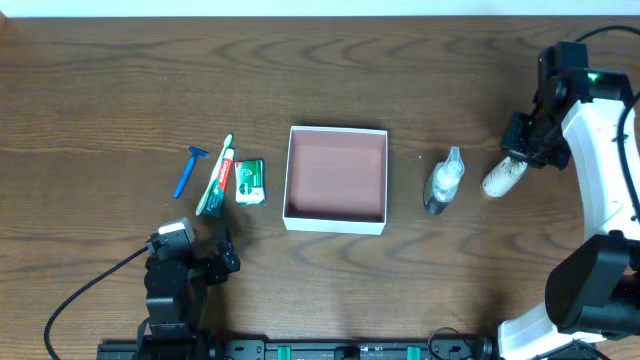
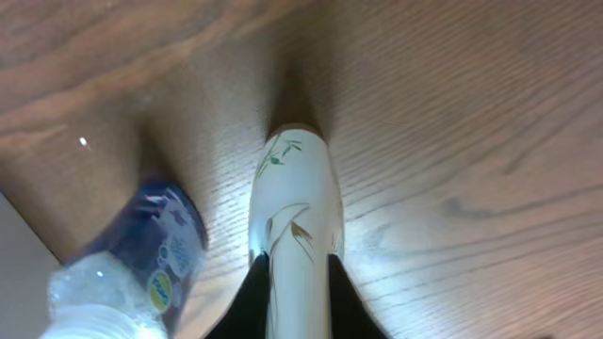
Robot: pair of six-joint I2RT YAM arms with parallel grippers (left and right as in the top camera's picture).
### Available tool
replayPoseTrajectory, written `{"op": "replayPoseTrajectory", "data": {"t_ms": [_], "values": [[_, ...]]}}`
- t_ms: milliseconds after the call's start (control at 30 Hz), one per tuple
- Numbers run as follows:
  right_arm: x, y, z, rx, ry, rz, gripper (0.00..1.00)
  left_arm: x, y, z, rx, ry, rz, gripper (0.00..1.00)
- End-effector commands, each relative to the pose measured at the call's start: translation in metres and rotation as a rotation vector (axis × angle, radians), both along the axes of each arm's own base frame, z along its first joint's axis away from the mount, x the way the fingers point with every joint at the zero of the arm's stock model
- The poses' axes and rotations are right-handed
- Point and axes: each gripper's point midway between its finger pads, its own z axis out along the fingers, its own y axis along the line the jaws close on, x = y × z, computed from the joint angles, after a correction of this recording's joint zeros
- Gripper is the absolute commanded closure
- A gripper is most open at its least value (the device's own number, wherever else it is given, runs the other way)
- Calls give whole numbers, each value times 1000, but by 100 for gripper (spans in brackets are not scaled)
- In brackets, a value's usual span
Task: Pack container
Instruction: 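Reach the right gripper to the white tube and grasp it, then carry the white tube with the right gripper into the box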
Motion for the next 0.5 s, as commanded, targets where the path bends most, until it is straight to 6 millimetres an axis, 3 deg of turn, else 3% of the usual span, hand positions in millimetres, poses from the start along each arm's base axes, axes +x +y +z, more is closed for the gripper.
{"op": "replayPoseTrajectory", "data": {"t_ms": [0, 133, 300, 367, 467], "values": [[7, 2, 17, -9, -58, 16, 99, -1, -1, -6, 2, 8, -3, 2], [12, 2, 54, -21, -148, 32, 99, -1, -1, -6, 2, 8, -3, 2], [8, 12, 123, -39, -296, 107, 99, -1, -1, -6, 2, 8, -3, 2], [4, 28, 151, -29, -370, 181, 99, -1, -1, -6, 2, 8, -3, 2], [-5, 68, 197, 25, -515, 340, 99, -1, -1, -6, 2, 8, -3, 2]]}}
